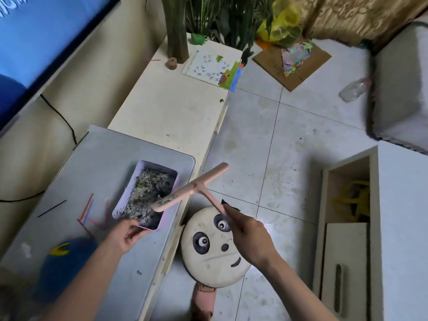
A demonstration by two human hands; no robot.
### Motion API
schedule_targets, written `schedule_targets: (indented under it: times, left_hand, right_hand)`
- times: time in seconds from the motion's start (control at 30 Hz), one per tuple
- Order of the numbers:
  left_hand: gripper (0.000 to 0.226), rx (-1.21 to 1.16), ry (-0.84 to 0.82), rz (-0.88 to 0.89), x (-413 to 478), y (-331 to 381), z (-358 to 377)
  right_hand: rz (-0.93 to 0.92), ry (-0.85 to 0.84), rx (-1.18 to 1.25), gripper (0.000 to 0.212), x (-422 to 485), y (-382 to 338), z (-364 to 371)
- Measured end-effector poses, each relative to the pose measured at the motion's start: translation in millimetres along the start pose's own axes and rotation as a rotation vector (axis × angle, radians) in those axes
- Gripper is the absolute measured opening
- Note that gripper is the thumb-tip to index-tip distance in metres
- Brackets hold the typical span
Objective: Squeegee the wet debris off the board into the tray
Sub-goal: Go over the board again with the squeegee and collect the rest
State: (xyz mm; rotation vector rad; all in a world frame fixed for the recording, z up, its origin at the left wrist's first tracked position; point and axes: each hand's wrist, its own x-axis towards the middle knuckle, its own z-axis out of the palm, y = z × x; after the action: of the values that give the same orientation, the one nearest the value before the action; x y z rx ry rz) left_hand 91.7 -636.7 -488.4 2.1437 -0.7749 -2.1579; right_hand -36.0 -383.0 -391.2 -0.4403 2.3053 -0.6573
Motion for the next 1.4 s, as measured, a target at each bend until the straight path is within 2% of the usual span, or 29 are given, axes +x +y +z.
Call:
schedule_targets:
  times: [0.2,0.3,0.33,0.47,0.6,0.73,0.83,1.0,1.17,1.2,1.3,1.4]
  left_hand:
    - [0.014,-0.081,-0.011,0.018,8,-10,-3]
    - [0.017,0.124,0.097,0.062,-2,-14,-1]
    - [0.011,0.219,0.133,0.121,-13,-15,3]
    - [0.039,0.508,0.179,0.604,-61,-13,26]
    - [0.04,0.811,0.051,0.911,-104,-12,73]
    - [0.049,1.065,-0.119,1.057,-144,-41,138]
    - [0.051,1.233,-0.251,1.172,-167,-75,184]
    - [0.054,1.452,-0.391,1.245,-189,-135,247]
    - [0.046,1.608,-0.494,1.258,-211,-205,297]
    - [0.044,1.682,-0.543,1.282,-220,-251,332]
    - [0.041,1.749,-0.587,1.272,-231,-277,346]
    - [0.038,1.805,-0.634,1.27,-248,-325,391]
  right_hand:
    - [-0.036,0.038,-0.01,0.029,2,-6,-3]
    - [-0.042,0.027,0.05,0.025,-6,-3,-16]
    - [-0.038,0.031,0.065,0.025,-12,0,-22]
    - [-0.042,0.131,0.023,0.031,-28,16,-50]
    - [-0.044,0.213,-0.008,0.036,-47,40,-81]
    - [0.006,0.243,-0.016,0.049,-73,74,-114]
    - [0.014,0.299,0.005,0.049,-94,109,-131]
    - [0.105,0.346,0.016,0.059,-125,178,-149]
    - [0.147,0.423,0.071,0.059,-163,253,-169]
    - [0.201,0.456,0.139,0.06,-189,299,-184]
    - [0.205,0.448,0.132,0.056,-203,324,-194]
    - [0.255,0.5,0.168,0.06,-222,378,-216]
